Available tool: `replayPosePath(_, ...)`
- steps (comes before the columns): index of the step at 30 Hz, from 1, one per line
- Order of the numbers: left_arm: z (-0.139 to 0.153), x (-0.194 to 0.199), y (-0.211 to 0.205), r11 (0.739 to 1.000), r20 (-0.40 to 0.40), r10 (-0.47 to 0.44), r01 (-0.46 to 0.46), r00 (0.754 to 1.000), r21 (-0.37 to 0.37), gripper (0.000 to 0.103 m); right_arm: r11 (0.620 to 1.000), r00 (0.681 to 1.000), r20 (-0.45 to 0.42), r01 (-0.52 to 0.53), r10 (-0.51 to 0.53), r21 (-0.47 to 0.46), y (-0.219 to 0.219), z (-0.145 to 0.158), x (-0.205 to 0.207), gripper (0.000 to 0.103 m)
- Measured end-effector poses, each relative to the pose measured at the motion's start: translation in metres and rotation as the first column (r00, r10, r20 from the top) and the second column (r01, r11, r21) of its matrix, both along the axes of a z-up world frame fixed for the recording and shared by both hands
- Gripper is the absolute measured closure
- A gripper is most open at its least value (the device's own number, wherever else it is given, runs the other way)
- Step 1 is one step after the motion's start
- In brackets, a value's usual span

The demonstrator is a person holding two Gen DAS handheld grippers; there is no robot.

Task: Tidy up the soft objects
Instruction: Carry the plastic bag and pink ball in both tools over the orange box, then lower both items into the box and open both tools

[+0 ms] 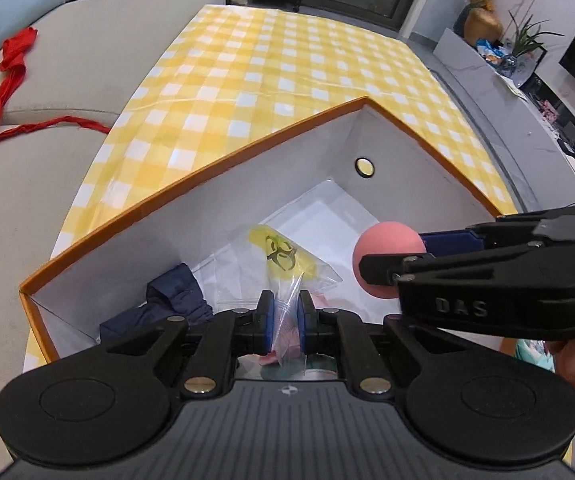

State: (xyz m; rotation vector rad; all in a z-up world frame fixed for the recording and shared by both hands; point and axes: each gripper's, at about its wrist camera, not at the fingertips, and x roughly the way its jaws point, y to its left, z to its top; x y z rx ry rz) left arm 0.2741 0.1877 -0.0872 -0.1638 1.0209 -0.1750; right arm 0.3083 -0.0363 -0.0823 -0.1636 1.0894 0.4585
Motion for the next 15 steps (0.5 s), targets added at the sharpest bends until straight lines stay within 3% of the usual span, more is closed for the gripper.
replayPosePath(15, -0.020, 0.015, 0.018, 0.999, -0.058, 0.035, -0.034, 0.998, 0.020, 0.088, 0.995, 0.998, -0.061, -0.035, 0.029, -0.098, 0.052, -0.034, 0.041, 0.056)
